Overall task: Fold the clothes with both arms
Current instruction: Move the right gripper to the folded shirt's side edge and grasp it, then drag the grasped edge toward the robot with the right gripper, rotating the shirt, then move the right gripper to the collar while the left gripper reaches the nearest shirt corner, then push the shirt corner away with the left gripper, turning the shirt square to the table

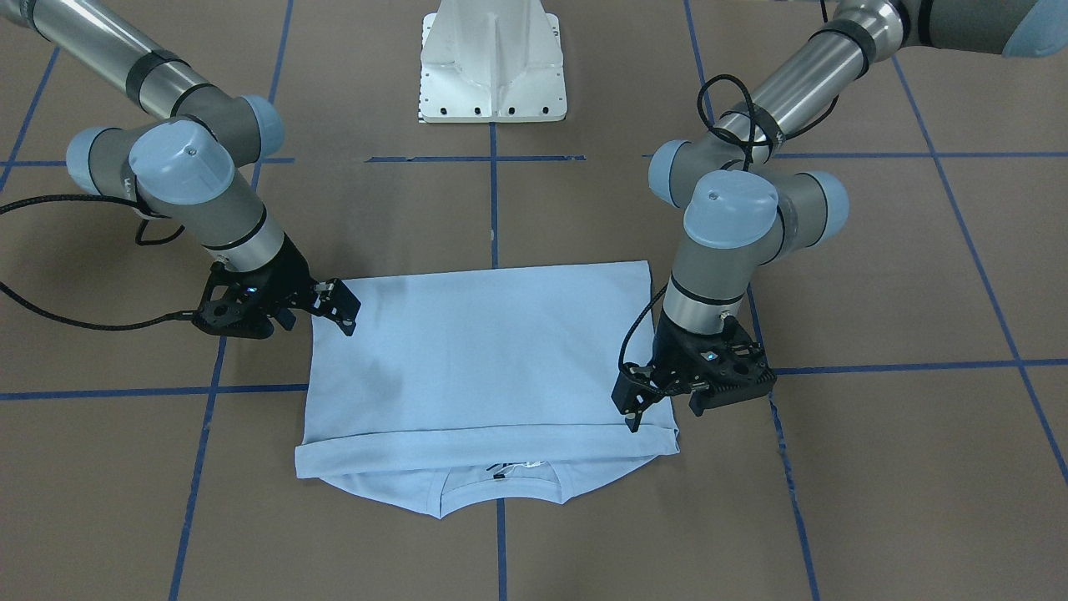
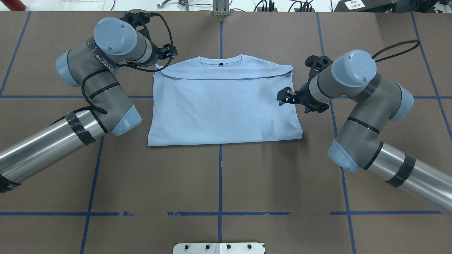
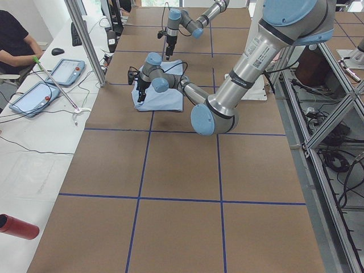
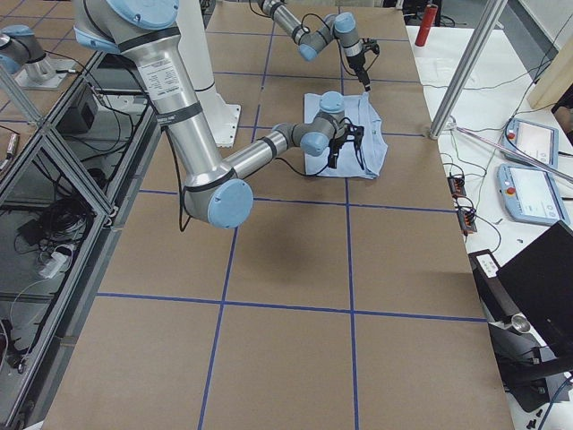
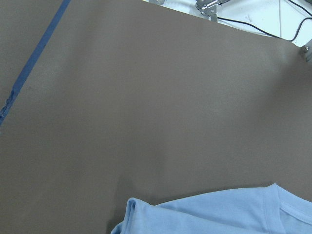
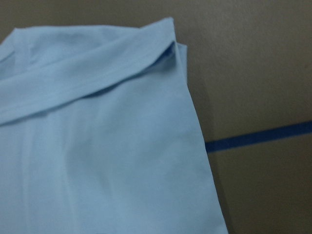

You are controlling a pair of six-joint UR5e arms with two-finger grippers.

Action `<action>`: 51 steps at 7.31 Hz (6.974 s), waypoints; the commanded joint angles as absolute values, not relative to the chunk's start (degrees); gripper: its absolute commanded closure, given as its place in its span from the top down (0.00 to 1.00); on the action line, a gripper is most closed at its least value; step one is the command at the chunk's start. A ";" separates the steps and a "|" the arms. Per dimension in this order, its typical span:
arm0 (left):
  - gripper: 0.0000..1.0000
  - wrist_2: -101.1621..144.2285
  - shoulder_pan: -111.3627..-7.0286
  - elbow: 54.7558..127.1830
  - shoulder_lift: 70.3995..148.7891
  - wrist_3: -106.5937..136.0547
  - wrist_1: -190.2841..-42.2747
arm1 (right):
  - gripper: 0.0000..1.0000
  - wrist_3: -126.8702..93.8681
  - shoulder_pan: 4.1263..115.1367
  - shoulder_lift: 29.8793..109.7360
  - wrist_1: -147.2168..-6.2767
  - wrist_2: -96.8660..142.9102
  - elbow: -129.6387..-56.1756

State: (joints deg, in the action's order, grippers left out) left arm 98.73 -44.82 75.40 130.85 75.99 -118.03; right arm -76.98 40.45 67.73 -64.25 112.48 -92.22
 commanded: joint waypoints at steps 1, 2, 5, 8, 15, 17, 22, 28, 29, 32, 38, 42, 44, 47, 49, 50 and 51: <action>1.00 98.79 -44.74 75.94 130.69 76.11 -117.95 | 0.98 -76.99 38.24 70.40 -64.34 111.79 -93.43; 1.00 98.79 -44.74 75.94 130.69 76.03 -117.95 | 0.89 -76.91 37.88 70.31 -64.42 112.06 -93.34; 1.00 98.61 -44.74 75.76 130.69 75.94 -117.95 | 0.17 -76.90 37.09 70.40 -64.42 112.15 -93.34; 1.00 98.53 -44.74 75.85 130.69 75.85 -117.95 | 0.00 -76.82 36.83 72.58 -64.42 113.19 -96.13; 1.00 98.17 -44.65 76.55 130.00 76.02 -117.95 | 0.00 -87.16 13.23 98.25 -65.21 116.19 -123.47; 1.00 98.17 -44.56 76.99 129.99 76.20 -117.95 | 0.99 -87.54 10.55 99.40 -65.21 116.19 -123.49; 1.00 104.68 -38.27 85.74 124.76 82.74 -117.95 | 1.00 -87.45 23.34 93.71 -64.60 114.43 -122.87; 0.87 100.99 -21.90 100.55 120.76 107.91 -98.01 | 1.00 -87.54 32.52 88.86 -64.78 114.43 -122.61; 0.85 100.46 -21.45 100.20 120.67 108.10 -97.91 | 1.00 -87.54 32.61 88.86 -64.69 114.35 -122.61; 0.82 100.11 -21.45 99.05 120.76 108.10 -97.91 | 1.00 -87.54 32.69 88.86 -64.69 114.52 -122.61; 0.30 100.02 -20.13 99.14 120.85 108.02 -98.00 | 1.00 -87.45 32.96 88.86 -64.78 114.61 -122.61; 0.00 99.05 -20.48 100.01 120.85 107.58 -97.91 | 1.00 -87.54 33.05 88.86 -64.78 114.61 -122.61; 0.00 99.05 -23.88 99.76 121.02 106.97 -97.47 | 1.00 -87.45 33.22 88.94 -64.78 114.61 -122.61; 0.00 98.96 -30.65 95.13 121.90 99.78 -98.25 | 1.00 -87.45 33.40 88.95 -64.78 114.52 -122.61; 0.00 98.61 -36.18 87.49 126.37 91.36 -100.00 | 1.00 -87.54 33.40 88.86 -64.78 114.43 -121.73; 0.00 98.44 -38.47 83.36 127.17 87.32 -104.46 | 1.00 -87.54 33.49 88.77 -64.78 114.43 -121.82; 0.00 97.83 -40.76 77.58 129.61 82.40 -108.24 | 1.00 -87.54 33.49 88.77 -64.78 114.43 -121.82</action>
State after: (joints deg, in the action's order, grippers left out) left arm 98.38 -37.67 84.19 127.07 88.35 -103.62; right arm -87.54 33.45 88.82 -64.77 114.44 -121.86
